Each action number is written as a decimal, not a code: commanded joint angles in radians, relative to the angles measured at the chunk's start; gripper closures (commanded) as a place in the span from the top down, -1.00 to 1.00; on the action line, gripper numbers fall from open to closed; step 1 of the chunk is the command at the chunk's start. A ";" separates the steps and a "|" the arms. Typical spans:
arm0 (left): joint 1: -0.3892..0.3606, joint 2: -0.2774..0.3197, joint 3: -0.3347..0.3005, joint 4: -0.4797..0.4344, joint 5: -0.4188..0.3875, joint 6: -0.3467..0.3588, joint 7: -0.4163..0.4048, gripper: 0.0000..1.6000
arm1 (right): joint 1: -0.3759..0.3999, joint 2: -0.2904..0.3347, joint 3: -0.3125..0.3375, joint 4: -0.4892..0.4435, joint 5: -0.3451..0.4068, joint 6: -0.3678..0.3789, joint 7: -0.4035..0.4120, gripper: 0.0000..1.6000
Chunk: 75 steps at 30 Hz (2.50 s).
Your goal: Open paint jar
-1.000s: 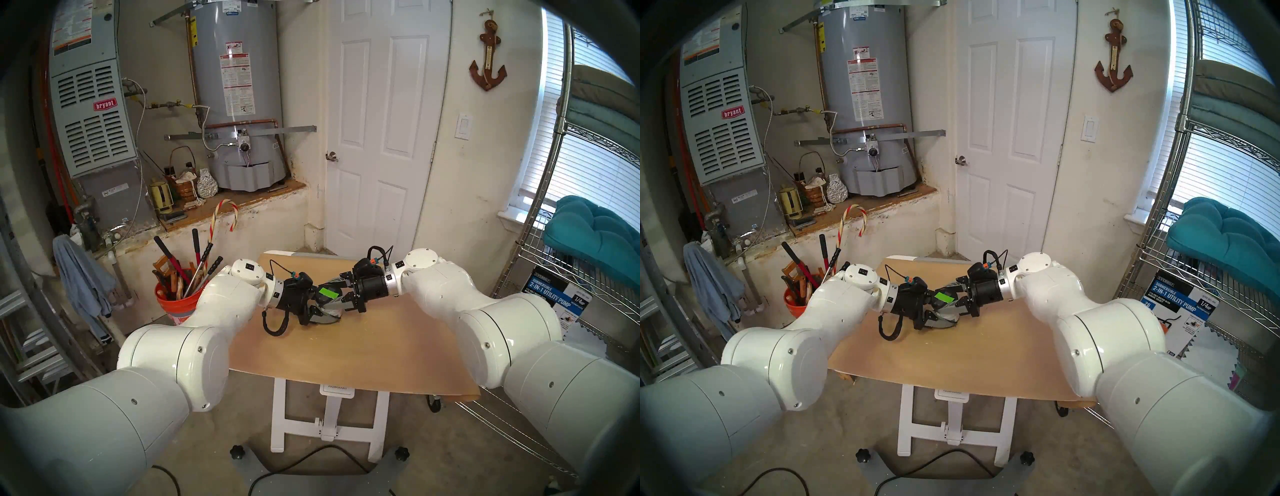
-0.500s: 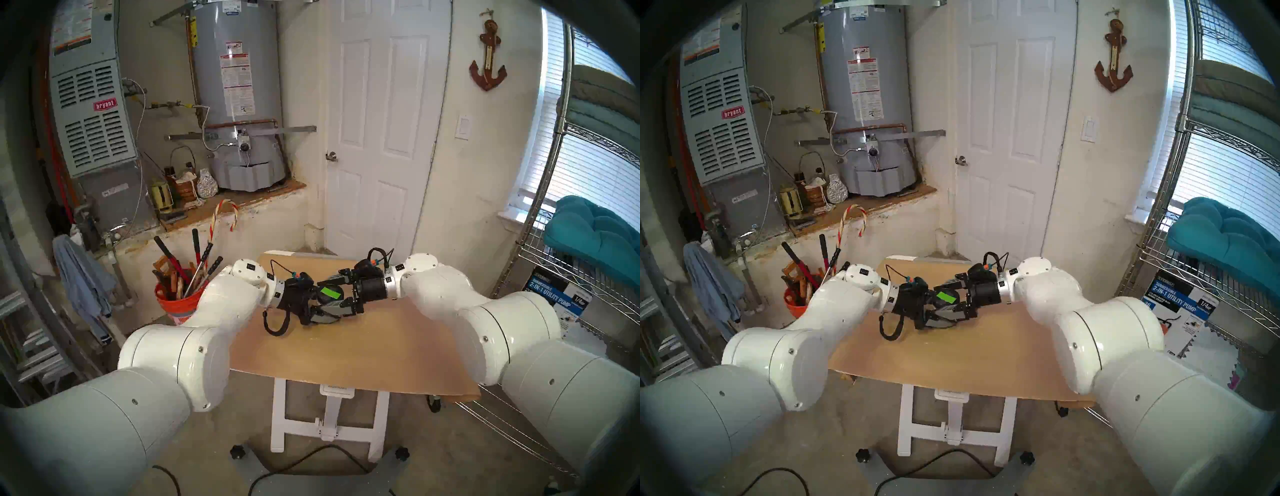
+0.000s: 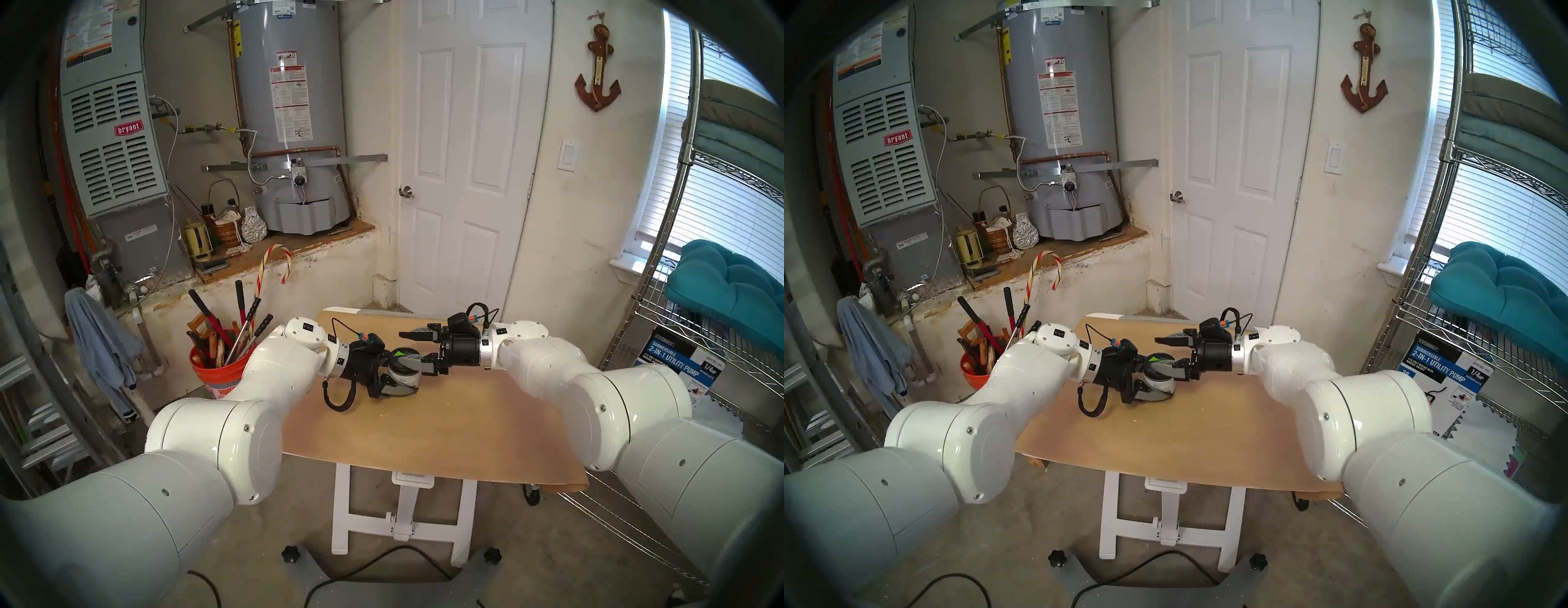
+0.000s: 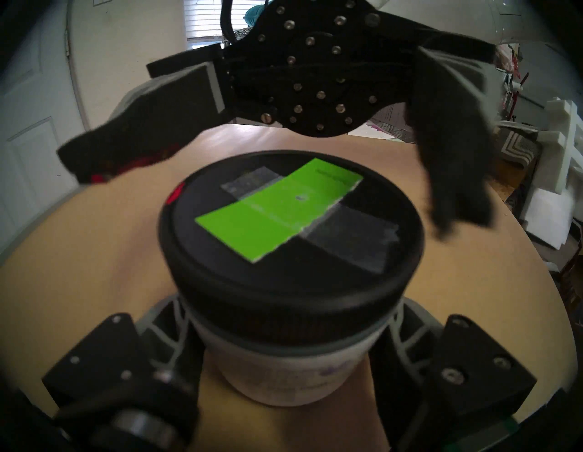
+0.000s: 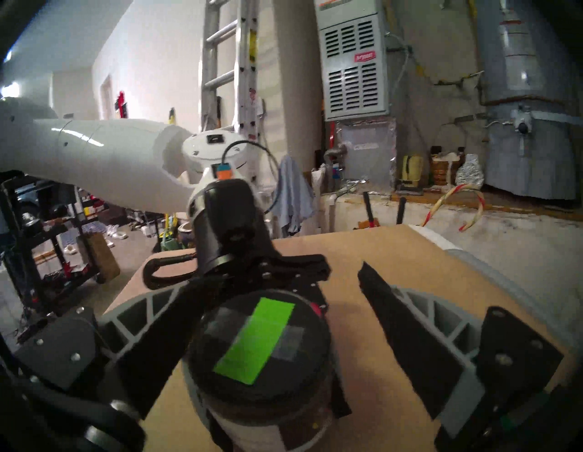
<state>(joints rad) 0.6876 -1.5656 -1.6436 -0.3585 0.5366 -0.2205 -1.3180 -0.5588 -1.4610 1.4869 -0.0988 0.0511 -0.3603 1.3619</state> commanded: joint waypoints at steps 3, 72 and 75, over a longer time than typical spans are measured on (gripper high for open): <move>-0.027 -0.001 -0.004 -0.014 -0.003 -0.001 -0.002 -1.00 | -0.034 -0.045 0.074 -0.001 0.060 -0.006 -0.131 1.00; -0.021 -0.004 -0.020 -0.012 0.013 -0.002 0.000 -1.00 | -0.075 0.075 0.165 -0.007 0.060 -0.055 0.122 1.00; -0.021 -0.004 -0.020 -0.012 0.013 -0.002 0.000 -1.00 | -0.070 0.071 0.168 -0.011 0.062 -0.060 0.119 1.00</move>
<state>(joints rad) 0.6884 -1.5692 -1.6617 -0.3585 0.5527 -0.2207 -1.3182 -0.6489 -1.3661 1.6546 -0.0948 0.1083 -0.4177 1.4239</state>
